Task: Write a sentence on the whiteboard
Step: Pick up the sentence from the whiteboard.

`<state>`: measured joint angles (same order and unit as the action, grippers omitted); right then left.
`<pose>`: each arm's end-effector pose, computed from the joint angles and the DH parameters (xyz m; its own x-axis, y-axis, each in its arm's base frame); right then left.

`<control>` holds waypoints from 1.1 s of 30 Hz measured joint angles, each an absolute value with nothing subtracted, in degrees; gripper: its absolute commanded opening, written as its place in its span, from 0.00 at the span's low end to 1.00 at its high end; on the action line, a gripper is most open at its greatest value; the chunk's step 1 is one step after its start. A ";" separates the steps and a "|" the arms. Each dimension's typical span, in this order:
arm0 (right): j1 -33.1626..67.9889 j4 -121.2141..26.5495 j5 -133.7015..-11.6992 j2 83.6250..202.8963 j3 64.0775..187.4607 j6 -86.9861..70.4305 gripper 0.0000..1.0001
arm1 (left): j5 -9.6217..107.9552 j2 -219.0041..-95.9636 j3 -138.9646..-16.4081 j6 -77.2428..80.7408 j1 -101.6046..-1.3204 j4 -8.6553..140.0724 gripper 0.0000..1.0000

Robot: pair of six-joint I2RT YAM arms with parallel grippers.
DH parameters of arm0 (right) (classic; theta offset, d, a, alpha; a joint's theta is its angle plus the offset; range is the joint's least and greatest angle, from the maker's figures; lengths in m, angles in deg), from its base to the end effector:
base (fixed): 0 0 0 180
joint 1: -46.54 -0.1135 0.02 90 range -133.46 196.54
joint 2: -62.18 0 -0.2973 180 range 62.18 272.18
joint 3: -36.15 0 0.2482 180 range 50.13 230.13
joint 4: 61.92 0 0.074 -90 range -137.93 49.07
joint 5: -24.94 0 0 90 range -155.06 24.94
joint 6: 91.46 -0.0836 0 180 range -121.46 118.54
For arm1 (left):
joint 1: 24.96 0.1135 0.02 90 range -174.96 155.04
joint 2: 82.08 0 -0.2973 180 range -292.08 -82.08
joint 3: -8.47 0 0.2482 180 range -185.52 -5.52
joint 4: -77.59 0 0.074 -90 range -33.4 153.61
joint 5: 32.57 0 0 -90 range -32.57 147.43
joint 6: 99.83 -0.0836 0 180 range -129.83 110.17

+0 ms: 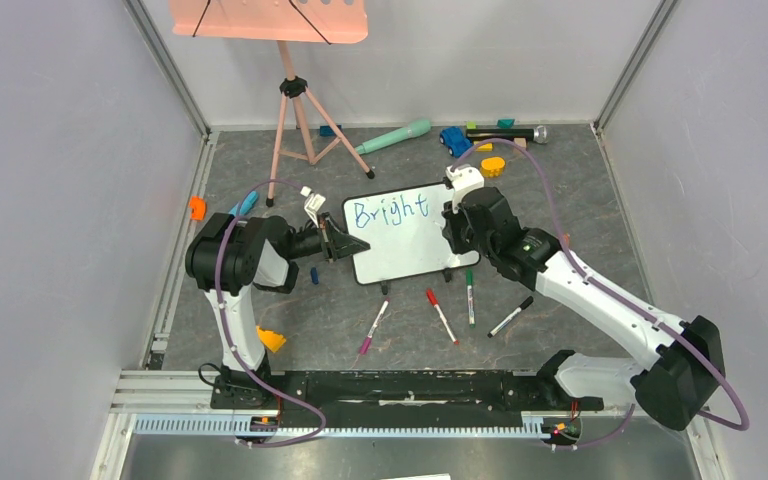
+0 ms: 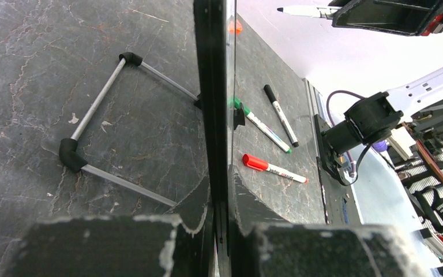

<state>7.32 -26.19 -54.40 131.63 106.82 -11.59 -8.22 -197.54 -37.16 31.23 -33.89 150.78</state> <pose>0.2364 0.1729 0.3087 -0.5206 -0.2018 -0.8296 -0.4183 0.9074 0.0418 0.3257 -0.1283 0.1553 -0.5885 -0.1817 -0.7878 0.7637 0.1947 -0.6155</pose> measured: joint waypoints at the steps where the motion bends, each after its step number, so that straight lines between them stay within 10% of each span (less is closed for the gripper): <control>1: 7.32 -26.30 -54.01 131.59 106.58 -11.75 0.00 | -8.09 -197.52 -37.11 31.23 -34.00 150.78 0.03; 33: 0.35 -33.58 -61.86 140.00 107.80 -7.90 0.00 | -7.65 -198.41 -37.59 32.21 -34.07 151.00 0.03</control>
<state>0.35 -33.58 -61.86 140.00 107.80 -7.90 -7.65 -198.41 -37.59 32.21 -34.07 151.00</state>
